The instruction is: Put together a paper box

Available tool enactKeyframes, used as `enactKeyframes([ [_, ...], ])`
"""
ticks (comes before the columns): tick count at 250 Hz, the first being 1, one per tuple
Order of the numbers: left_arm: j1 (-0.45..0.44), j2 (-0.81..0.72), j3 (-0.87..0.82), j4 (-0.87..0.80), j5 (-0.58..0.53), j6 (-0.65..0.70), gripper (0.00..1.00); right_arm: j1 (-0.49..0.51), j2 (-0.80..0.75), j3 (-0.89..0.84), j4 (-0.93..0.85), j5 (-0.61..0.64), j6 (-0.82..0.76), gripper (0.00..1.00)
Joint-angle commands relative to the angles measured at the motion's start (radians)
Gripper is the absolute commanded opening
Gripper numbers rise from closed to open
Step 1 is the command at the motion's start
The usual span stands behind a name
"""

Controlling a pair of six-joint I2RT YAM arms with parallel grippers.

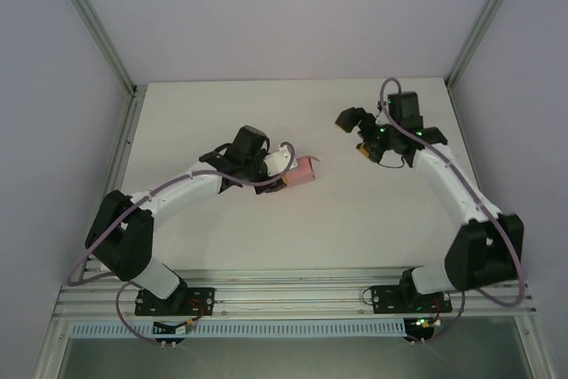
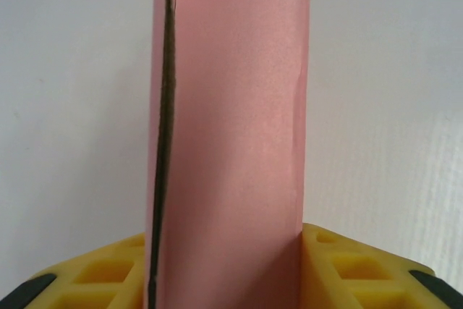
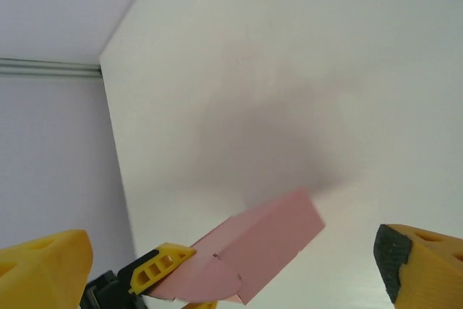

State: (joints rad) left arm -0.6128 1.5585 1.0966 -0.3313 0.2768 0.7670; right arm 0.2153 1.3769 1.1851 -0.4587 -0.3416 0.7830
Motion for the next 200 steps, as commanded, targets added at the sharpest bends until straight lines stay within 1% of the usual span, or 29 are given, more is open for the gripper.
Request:
enactKeyframes([
  [1,0.006,0.038,0.066,-0.201,0.122,0.097,0.42,-0.018,-0.031,-0.074,0.016,0.046,-0.205,1.0],
  [10,0.011,0.049,0.081,-0.234,0.142,0.12,0.42,-0.018,-0.039,-0.086,0.049,0.018,-0.27,1.0],
  [19,0.013,0.06,0.094,-0.26,0.148,0.138,0.42,-0.019,-0.042,-0.093,0.071,-0.036,-0.348,1.0],
  [37,0.018,0.085,0.122,-0.306,0.142,0.162,0.42,-0.016,-0.043,-0.088,0.072,-0.118,-0.431,1.0],
  [59,0.024,0.117,0.156,-0.337,0.12,0.168,0.42,0.006,-0.041,-0.081,0.039,-0.175,-0.528,0.95],
  [70,0.027,0.132,0.171,-0.354,0.12,0.178,0.42,0.032,-0.042,-0.081,0.025,-0.167,-0.569,0.92],
  [83,0.03,0.148,0.182,-0.36,0.119,0.181,0.42,0.083,-0.046,-0.091,0.009,-0.123,-0.63,0.88],
  [94,0.032,0.159,0.193,-0.366,0.125,0.184,0.42,0.119,-0.045,-0.101,0.008,-0.092,-0.66,0.88],
  [113,0.035,0.178,0.21,-0.381,0.141,0.187,0.42,0.168,-0.028,-0.123,0.018,-0.065,-0.69,0.84],
  [122,0.035,0.185,0.219,-0.389,0.149,0.192,0.42,0.178,-0.014,-0.128,0.023,-0.061,-0.693,0.82],
  [131,0.036,0.188,0.223,-0.392,0.157,0.193,0.42,0.187,0.004,-0.132,0.025,-0.051,-0.693,0.77],
  [141,0.036,0.191,0.224,-0.393,0.162,0.196,0.43,0.195,0.02,-0.131,0.023,-0.044,-0.693,0.74],
  [170,0.038,0.196,0.227,-0.394,0.168,0.2,0.43,0.231,0.043,-0.152,0.042,-0.046,-0.718,0.61],
  [193,0.039,0.203,0.231,-0.396,0.172,0.2,0.43,0.252,0.036,-0.179,0.067,-0.042,-0.732,0.54],
  [200,0.04,0.205,0.233,-0.397,0.172,0.202,0.43,0.256,0.032,-0.189,0.076,-0.046,-0.74,0.55],
])
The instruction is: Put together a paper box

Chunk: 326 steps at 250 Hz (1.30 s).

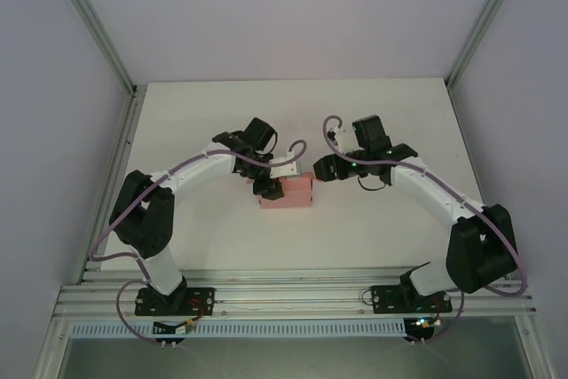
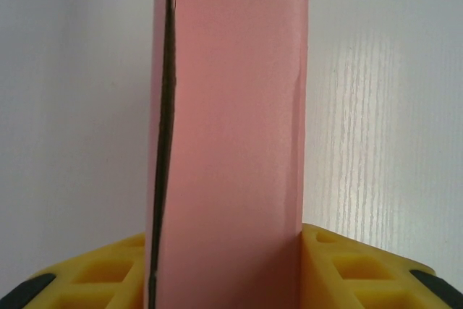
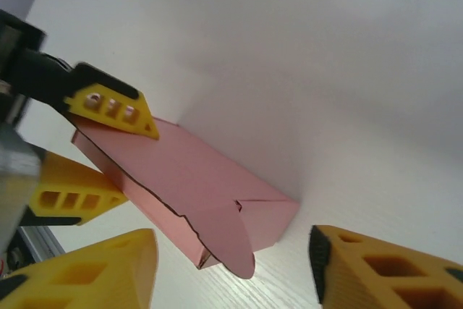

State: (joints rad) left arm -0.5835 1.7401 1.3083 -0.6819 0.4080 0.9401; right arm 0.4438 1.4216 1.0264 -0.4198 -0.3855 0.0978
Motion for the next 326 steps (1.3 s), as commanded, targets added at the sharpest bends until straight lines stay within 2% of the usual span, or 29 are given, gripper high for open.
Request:
enactKeyframes([
  [1,0.01,0.024,0.022,-0.047,0.04,0.028,0.43,0.029,-0.013,-0.031,0.037,-0.003,-0.056,0.54],
  [53,0.013,0.035,0.036,-0.057,0.052,0.03,0.43,0.054,0.008,-0.04,0.055,0.029,-0.057,0.47],
  [132,0.014,0.04,0.043,-0.051,0.055,0.015,0.42,0.097,0.045,-0.008,0.049,0.103,-0.055,0.16],
  [173,0.012,0.039,0.045,-0.034,0.054,-0.005,0.42,0.136,0.047,0.015,0.042,0.151,0.005,0.07],
  [207,0.013,0.039,0.051,-0.029,0.045,-0.011,0.42,0.185,0.038,0.014,0.066,0.241,0.117,0.04],
  [242,0.014,0.042,0.054,-0.011,0.036,-0.029,0.43,0.219,0.043,0.015,0.086,0.343,0.313,0.02],
  [274,0.011,0.051,0.057,-0.002,0.036,-0.043,0.43,0.249,0.039,0.041,0.077,0.378,0.445,0.03],
  [326,0.009,0.052,0.056,0.001,0.042,-0.044,0.43,0.268,0.048,0.085,0.007,0.442,0.499,0.04],
])
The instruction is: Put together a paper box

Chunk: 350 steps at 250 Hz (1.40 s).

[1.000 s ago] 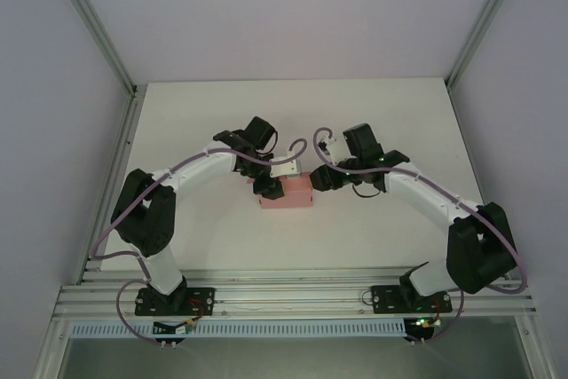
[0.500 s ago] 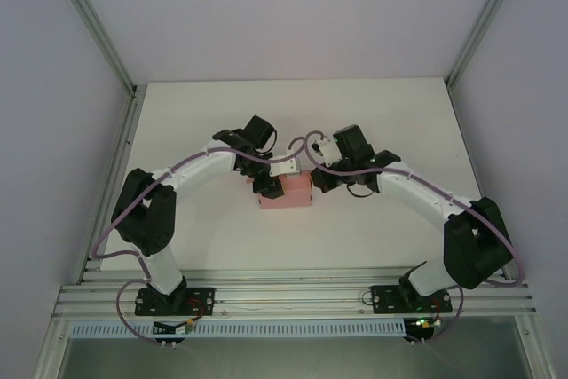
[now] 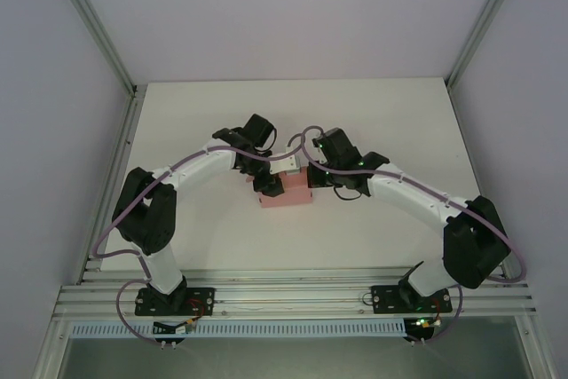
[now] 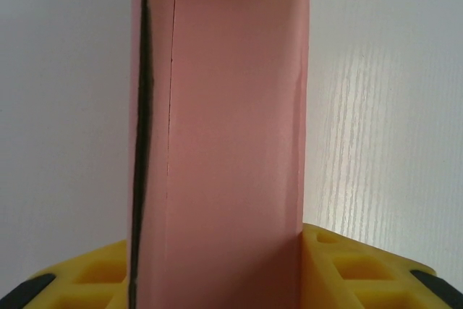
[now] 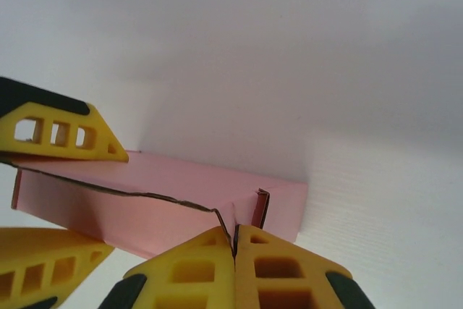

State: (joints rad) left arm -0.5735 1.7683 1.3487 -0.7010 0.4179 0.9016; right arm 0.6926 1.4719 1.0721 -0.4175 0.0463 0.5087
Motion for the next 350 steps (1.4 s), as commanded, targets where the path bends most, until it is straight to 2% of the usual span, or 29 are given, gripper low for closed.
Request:
enactKeyframes([
  [1,0.0,0.023,0.014,0.02,0.031,-0.007,0.43,0.02,-0.003,0.04,0.005,0.008,0.089,0.04],
  [39,-0.001,0.027,0.018,0.022,0.037,-0.009,0.43,0.024,0.006,0.025,0.021,0.007,0.094,0.04],
  [92,0.001,0.029,0.018,0.028,0.035,-0.008,0.43,0.026,-0.002,-0.09,0.13,0.028,-0.022,0.03],
  [168,-0.001,0.024,0.004,0.034,0.039,-0.012,0.43,0.03,0.003,-0.245,0.306,-0.039,-0.175,0.0],
  [194,0.0,0.018,-0.003,0.035,0.026,-0.01,0.43,0.031,-0.006,-0.289,0.334,0.011,-0.232,0.0],
  [211,-0.001,0.015,-0.007,0.032,0.019,-0.011,0.44,0.03,-0.014,-0.304,0.324,0.03,-0.248,0.0],
  [250,-0.001,-0.003,-0.014,0.045,0.03,-0.026,0.45,0.038,-0.048,-0.371,0.393,-0.015,-0.268,0.0],
  [294,0.0,-0.048,-0.045,0.12,0.036,-0.08,0.53,0.041,-0.064,-0.377,0.399,0.035,-0.195,0.0],
  [314,-0.002,-0.068,-0.053,0.133,0.035,-0.091,0.66,0.053,-0.071,-0.373,0.4,0.05,-0.179,0.0],
  [329,-0.002,-0.089,-0.062,0.148,0.03,-0.111,0.68,0.063,-0.08,-0.371,0.403,0.068,-0.175,0.0],
  [350,-0.003,-0.129,-0.078,0.185,0.009,-0.157,0.76,0.065,-0.091,-0.368,0.4,0.096,-0.166,0.0],
])
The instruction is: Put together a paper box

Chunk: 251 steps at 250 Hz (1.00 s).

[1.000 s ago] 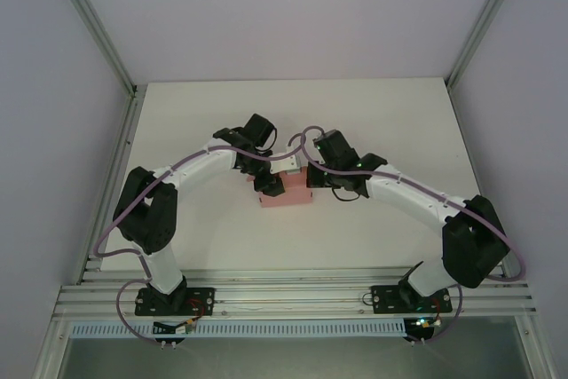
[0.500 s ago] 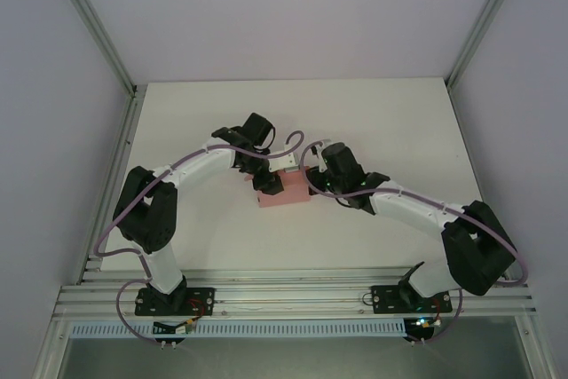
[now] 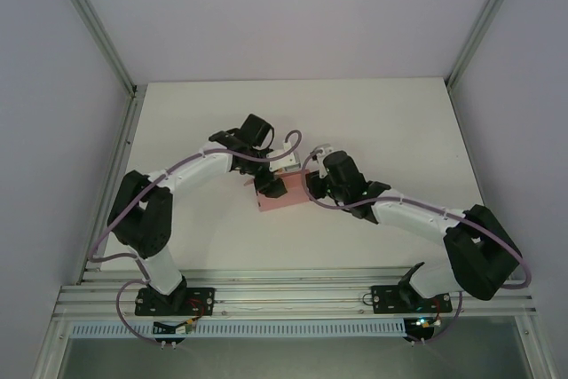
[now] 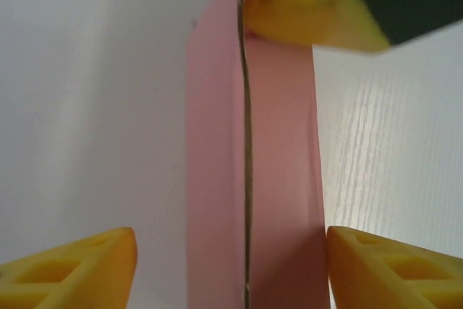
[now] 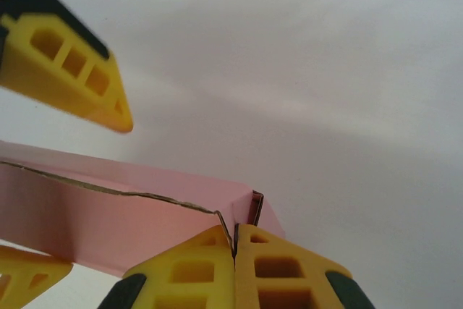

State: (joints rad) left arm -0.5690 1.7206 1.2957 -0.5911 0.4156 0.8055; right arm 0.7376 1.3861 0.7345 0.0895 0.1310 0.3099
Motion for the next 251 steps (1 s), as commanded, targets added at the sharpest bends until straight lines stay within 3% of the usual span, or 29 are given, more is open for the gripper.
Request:
enactKeyframes([
  [1,-0.008,-0.083,-0.025,0.076,0.01,-0.063,0.77,0.021,-0.005,-0.03,-0.108,0.012,0.033,0.0],
  [12,-0.009,-0.112,-0.032,0.094,0.002,-0.087,0.85,0.02,-0.008,-0.024,-0.121,0.028,0.038,0.0],
  [40,-0.011,-0.192,-0.059,0.147,-0.051,-0.166,0.92,0.026,-0.009,-0.012,-0.143,0.045,0.047,0.0],
  [49,-0.013,-0.222,-0.075,0.171,-0.086,-0.196,1.0,0.028,-0.007,-0.012,-0.138,0.044,0.046,0.0],
  [89,-0.015,-0.35,-0.145,0.191,-0.321,-0.358,1.0,0.04,0.014,-0.004,-0.131,0.084,0.061,0.0],
  [124,-0.017,-0.437,-0.223,0.108,-0.499,-0.481,1.0,0.05,0.024,0.011,-0.142,0.092,0.067,0.0],
  [148,-0.018,-0.455,-0.269,0.061,-0.529,-0.521,0.85,0.051,0.025,0.023,-0.163,0.09,0.069,0.0],
  [174,-0.017,-0.453,-0.294,0.044,-0.483,-0.527,0.72,0.052,0.024,0.027,-0.172,0.082,0.068,0.0],
  [251,-0.018,-0.425,-0.282,0.039,-0.449,-0.525,0.47,0.056,0.024,0.039,-0.193,0.078,0.073,0.0],
])
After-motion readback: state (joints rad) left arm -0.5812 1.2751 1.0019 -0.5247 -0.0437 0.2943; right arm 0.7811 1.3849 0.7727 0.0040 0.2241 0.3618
